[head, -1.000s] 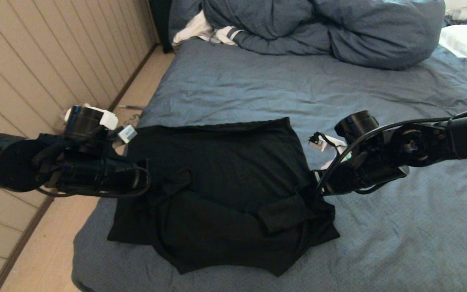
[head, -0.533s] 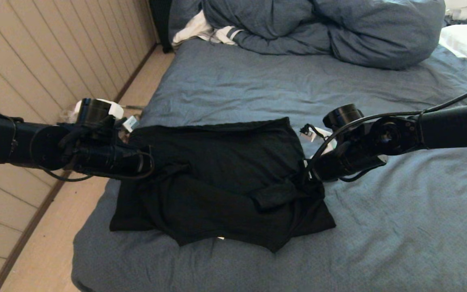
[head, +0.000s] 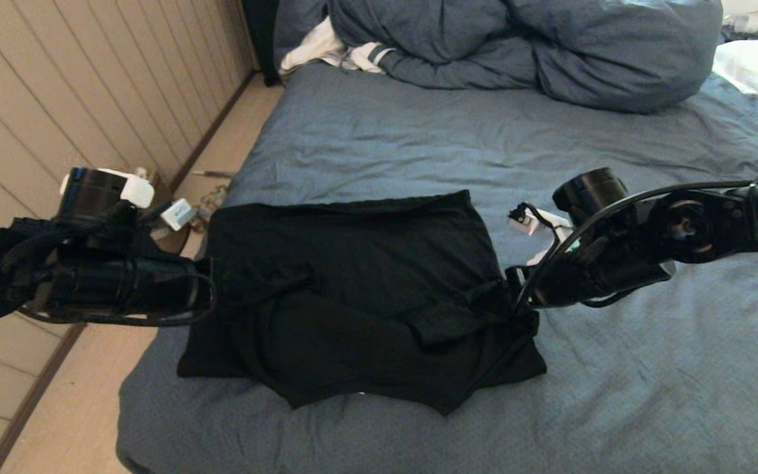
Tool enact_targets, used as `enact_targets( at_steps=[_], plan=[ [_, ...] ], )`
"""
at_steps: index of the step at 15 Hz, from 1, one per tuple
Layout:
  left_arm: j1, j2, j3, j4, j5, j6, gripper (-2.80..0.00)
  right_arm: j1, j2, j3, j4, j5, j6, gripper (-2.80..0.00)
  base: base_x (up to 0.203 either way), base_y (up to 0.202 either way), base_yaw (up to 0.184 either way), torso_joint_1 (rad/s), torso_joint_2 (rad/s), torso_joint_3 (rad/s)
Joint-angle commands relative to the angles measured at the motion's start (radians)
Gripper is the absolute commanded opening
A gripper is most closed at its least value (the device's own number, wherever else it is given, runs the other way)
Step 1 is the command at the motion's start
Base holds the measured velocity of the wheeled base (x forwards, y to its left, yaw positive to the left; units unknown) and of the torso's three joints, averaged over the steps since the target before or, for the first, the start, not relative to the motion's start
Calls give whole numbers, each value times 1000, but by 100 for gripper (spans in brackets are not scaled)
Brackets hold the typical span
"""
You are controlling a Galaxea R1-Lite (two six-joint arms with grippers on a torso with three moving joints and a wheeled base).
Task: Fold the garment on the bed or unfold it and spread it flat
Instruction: Fold the black T-shirt
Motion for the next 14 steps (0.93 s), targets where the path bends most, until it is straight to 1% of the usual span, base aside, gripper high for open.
enact_targets(
  at_steps=[1,5,6,7,10,11,12,14],
  plan=[
    [-1,-132,69,3,-1,-3,0,-1,-109,55,2,3,2,0,0,0,0,0,0,0],
    [-2,-221,154,14,5,-3,0,0,-206,148,1,2,6,0,0,0,0,0,0,0],
    [-2,-237,169,16,8,-3,0,-1,-223,173,1,1,6,-280,0,0,0,0,0,0],
    [-2,-256,189,20,10,-2,-280,-2,-245,198,0,-1,5,-280,0,0,0,0,0,0],
    [-5,-323,248,33,9,0,-280,-2,-344,280,0,-5,-12,-280,0,0,0,0,0,0],
    [-30,-334,267,32,8,3,-280,4,-384,332,1,-5,-18,-280,0,0,0,0,0,0],
    [-68,-328,275,30,8,6,-280,23,-398,377,1,1,-19,-280,0,0,0,0,0,0],
    [-133,-282,282,27,4,5,-280,116,-382,422,-4,3,4,-280,0,0,0,0,0,0]
  ],
)
